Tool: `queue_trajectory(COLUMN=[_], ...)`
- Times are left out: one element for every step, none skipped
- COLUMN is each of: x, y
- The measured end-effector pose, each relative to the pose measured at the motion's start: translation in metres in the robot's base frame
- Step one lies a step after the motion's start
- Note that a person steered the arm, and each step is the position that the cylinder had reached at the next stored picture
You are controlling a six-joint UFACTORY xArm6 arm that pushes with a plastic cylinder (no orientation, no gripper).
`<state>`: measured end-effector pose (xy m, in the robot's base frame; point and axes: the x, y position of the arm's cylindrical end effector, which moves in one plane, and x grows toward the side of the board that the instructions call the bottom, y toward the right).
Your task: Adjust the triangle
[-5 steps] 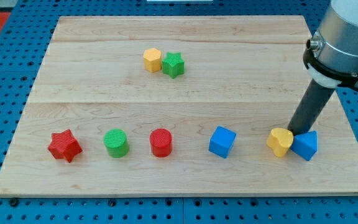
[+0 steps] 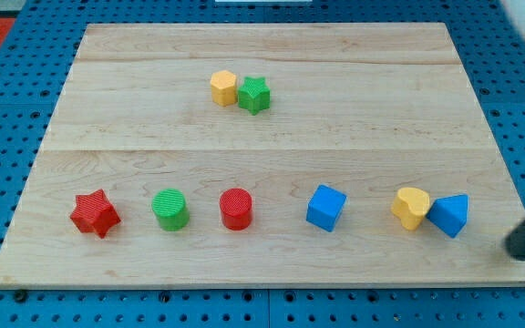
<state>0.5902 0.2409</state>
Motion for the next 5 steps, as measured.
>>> queue_trajectory(x=[-0.012, -0.020, -0.023, -0.022, 0.001], y=[-0.022, 0.003, 0.004, 0.004, 0.002])
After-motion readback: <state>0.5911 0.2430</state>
